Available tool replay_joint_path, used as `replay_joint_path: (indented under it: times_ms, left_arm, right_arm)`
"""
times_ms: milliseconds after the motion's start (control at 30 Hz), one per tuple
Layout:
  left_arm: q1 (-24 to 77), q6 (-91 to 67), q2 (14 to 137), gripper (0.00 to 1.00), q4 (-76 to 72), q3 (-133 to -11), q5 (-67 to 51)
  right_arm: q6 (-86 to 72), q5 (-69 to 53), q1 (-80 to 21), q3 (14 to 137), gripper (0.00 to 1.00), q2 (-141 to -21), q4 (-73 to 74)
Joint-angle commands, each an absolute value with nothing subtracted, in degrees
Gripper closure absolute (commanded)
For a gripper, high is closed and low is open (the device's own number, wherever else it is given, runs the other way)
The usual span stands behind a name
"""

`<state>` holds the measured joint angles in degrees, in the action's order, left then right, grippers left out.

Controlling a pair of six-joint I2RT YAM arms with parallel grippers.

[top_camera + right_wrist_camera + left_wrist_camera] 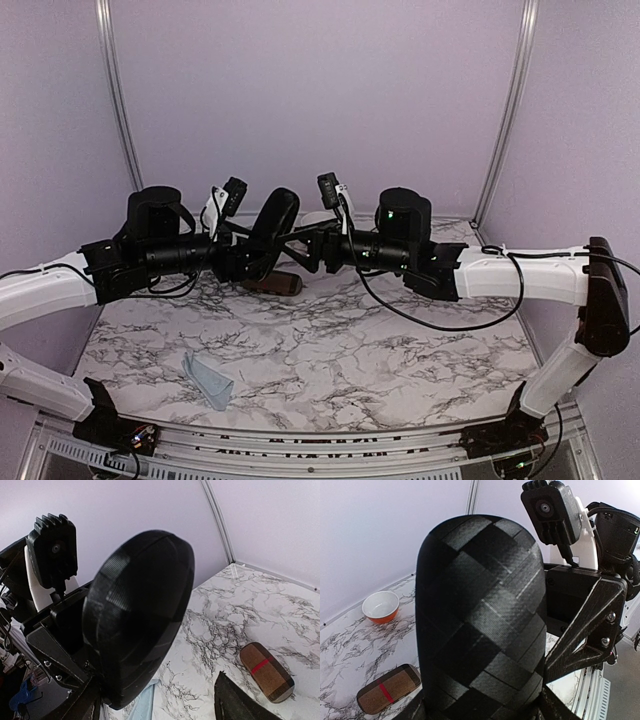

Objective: Organize the sunglasses
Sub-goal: Open the sunglasses case.

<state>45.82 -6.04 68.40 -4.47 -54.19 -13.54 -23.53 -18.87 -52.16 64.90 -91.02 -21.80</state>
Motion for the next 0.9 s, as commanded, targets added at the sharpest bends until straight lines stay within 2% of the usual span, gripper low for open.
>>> replay_joint_path:
  times_ms: [0,333,867]
  left_arm:
    - [45.97,-6.86,65.53,0.58,-10.35,-53.96,-17.56]
    - [45.97,-7.47,64.94,0.59,-11.83,-53.63,-23.54]
    - [46.05,-6.66,64.92,0.60,-12.35,-53.10,-25.99]
  right_arm:
    - [-22.99,-17.23,-51.88,65.54,0.25,-90.85,-21.86]
    - [-23.27,-17.71,-51.72,64.16,0.25,-89.92,-23.68]
    - [-23.20,-15.71,-51.37,65.59,0.25,-88.80,-21.80]
